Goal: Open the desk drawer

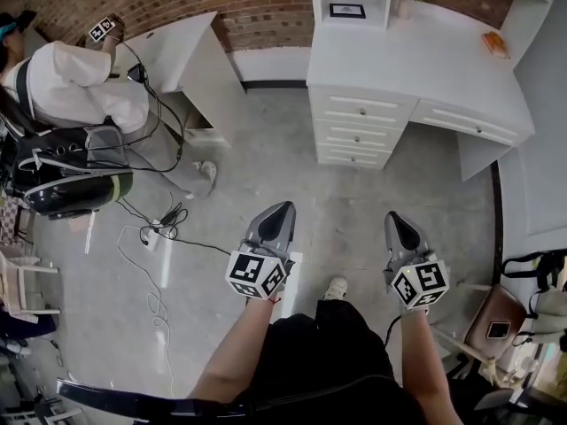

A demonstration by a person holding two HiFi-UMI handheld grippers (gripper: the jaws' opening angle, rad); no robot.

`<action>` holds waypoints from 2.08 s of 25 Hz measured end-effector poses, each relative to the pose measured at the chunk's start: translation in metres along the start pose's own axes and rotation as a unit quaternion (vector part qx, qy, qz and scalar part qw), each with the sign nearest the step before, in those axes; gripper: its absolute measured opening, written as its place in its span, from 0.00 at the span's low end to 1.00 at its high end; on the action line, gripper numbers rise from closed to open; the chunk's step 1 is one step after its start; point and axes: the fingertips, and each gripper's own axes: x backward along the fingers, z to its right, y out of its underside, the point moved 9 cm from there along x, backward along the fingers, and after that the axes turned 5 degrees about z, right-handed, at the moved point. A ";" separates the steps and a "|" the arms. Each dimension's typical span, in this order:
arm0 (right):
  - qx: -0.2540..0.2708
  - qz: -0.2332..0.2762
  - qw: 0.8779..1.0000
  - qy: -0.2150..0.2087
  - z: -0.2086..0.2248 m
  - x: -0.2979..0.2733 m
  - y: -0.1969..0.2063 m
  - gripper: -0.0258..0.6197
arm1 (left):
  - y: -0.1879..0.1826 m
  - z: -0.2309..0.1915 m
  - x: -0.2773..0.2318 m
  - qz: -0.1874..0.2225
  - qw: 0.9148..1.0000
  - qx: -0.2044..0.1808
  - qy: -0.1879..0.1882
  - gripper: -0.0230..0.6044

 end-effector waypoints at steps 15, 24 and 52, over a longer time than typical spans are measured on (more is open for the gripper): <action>-0.022 -0.019 0.999 -0.021 0.034 -0.050 0.017 0.04 | 0.010 -0.017 -0.045 -0.008 1.000 0.005 -0.026 0.04; -0.015 -0.025 1.000 0.004 0.068 -0.095 0.003 0.04 | 0.009 -0.045 -0.118 -0.006 1.000 0.018 0.000 0.04; -0.019 -0.052 0.997 0.048 0.143 -0.243 0.046 0.04 | 0.066 -0.101 -0.295 -0.046 0.993 0.037 0.098 0.04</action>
